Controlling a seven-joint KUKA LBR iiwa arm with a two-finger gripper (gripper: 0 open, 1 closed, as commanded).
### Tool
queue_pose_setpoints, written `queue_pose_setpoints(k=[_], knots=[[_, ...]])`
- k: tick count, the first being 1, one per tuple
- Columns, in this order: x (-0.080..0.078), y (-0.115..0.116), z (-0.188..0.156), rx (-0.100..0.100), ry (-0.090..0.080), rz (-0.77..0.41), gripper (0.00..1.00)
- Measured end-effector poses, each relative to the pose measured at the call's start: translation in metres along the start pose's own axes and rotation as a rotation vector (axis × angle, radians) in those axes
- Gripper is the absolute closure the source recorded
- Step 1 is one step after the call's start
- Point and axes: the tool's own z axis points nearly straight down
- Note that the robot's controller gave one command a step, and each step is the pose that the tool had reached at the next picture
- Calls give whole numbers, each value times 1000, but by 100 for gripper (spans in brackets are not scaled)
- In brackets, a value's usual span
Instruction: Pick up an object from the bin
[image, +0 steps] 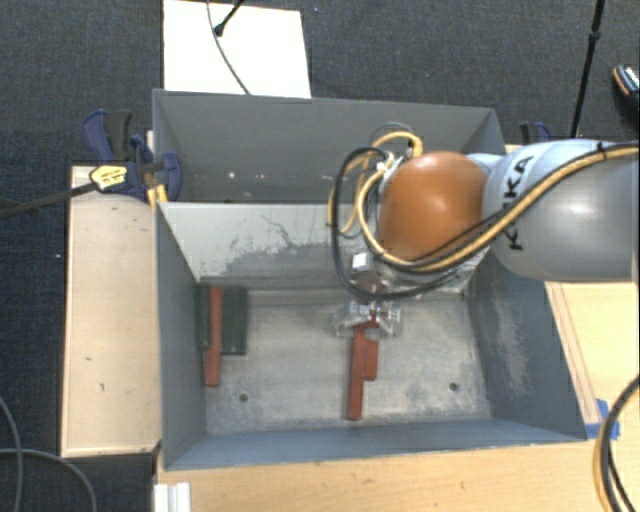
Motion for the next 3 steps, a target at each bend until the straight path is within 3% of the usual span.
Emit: queue_pose_setpoints(k=[1, 2, 3], knots=[[3, 16, -157, 9, -4, -38, 100], [3, 18, -152, -1, -1, -33, 0], [21, 101, -20, -11, 1, -100, 0]])
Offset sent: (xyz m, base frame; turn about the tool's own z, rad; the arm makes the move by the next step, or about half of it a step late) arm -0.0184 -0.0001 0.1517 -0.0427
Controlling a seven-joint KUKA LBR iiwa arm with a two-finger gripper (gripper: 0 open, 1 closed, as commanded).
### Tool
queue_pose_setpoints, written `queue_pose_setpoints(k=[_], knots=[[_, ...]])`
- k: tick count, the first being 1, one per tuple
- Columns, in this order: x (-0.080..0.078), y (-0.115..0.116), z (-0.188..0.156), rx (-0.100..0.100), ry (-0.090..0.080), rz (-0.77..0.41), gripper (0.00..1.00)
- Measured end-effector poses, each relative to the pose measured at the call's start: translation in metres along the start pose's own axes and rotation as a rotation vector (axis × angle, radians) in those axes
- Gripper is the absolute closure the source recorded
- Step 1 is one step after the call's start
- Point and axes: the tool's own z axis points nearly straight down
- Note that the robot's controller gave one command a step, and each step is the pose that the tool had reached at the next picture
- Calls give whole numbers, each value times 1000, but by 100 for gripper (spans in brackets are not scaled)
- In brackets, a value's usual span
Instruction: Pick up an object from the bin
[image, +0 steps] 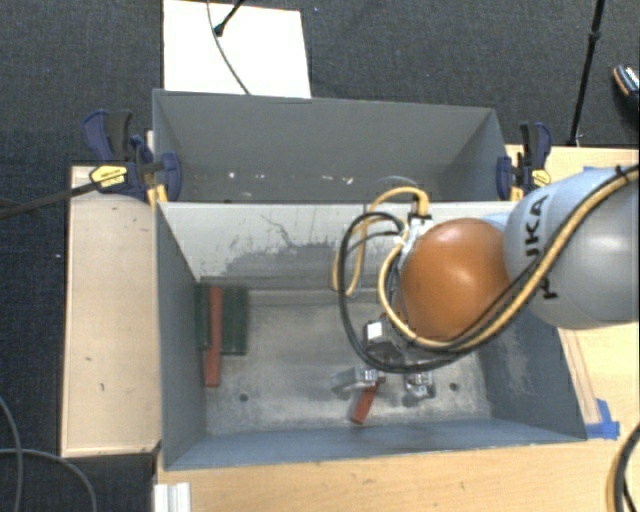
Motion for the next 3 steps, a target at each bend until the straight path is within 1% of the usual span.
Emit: queue_pose_setpoints(k=[1, 2, 3], knots=[[1, -57, 24, 10, -1, -160, 0], [1, -57, 23, 10, -1, -156, 100], [9, -60, -126, 19, -2, -157, 100]])
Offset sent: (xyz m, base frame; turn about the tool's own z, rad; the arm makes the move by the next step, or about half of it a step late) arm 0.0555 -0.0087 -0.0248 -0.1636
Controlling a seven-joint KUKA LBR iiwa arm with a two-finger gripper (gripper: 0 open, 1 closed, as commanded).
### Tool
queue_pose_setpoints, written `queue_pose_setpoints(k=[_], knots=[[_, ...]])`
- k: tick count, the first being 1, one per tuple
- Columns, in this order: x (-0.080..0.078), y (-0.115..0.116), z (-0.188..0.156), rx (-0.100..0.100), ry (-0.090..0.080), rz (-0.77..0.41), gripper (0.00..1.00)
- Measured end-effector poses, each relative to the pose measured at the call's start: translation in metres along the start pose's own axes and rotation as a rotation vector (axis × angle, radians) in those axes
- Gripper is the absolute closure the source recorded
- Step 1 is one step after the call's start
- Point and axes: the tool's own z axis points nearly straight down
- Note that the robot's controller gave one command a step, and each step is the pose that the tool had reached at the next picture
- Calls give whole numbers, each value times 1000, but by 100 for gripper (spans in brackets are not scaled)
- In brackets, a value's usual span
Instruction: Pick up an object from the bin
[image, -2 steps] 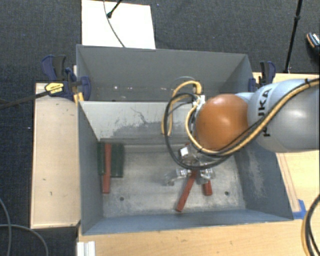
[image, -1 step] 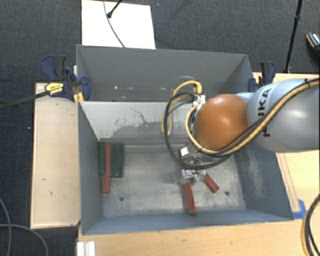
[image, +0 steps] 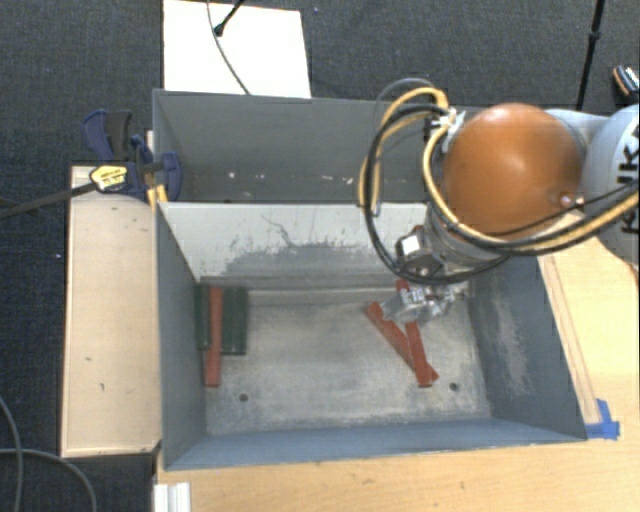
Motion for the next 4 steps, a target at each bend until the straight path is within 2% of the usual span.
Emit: queue_pose_setpoints(k=[1, 2, 3, 4], knots=[[0, 2, 4, -9, -1, 3, 0], [-15, 60, -45, -9, 1, -95, 0], [15, 26, 83, -15, 0, -11, 0], [5, -19, 151, -10, -4, -480, 0]])
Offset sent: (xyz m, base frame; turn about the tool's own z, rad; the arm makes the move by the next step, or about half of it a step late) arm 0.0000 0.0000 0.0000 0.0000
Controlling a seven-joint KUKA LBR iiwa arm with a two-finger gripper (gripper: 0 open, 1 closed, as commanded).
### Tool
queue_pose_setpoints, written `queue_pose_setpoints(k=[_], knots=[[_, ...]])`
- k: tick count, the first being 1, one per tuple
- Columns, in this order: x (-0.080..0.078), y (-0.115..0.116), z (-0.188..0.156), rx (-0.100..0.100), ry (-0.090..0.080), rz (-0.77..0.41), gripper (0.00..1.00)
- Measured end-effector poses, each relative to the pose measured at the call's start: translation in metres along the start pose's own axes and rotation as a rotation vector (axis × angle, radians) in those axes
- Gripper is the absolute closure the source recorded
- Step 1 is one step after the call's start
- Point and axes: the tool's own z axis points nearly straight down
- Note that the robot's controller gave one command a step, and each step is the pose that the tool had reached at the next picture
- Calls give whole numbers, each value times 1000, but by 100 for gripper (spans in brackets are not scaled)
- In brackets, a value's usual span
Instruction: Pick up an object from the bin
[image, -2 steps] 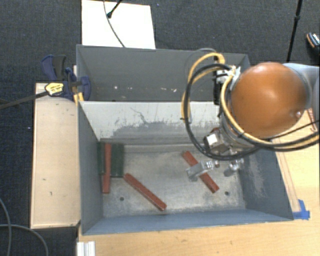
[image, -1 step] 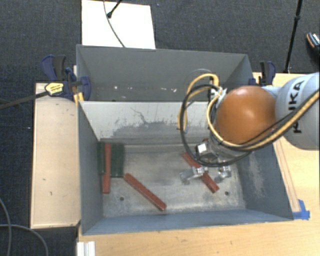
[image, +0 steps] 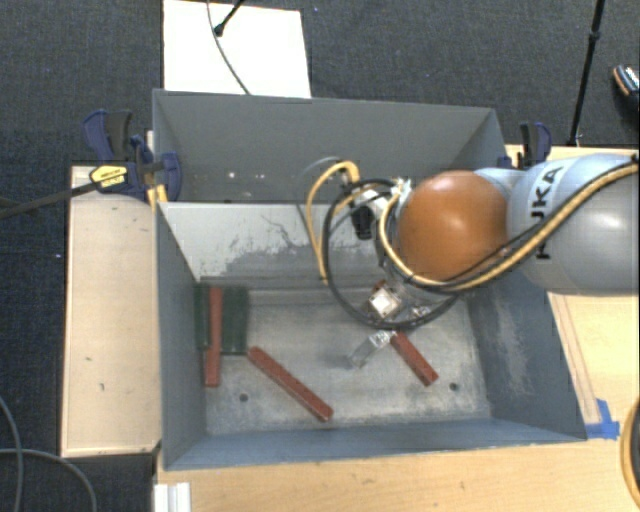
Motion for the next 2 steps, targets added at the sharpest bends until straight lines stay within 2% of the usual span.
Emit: queue_pose_setpoints(k=[1, 2], knots=[[1, -1, -2, 0, 1, 8, 100], [-3, 7, -97, 7, 5, -2, 100]])
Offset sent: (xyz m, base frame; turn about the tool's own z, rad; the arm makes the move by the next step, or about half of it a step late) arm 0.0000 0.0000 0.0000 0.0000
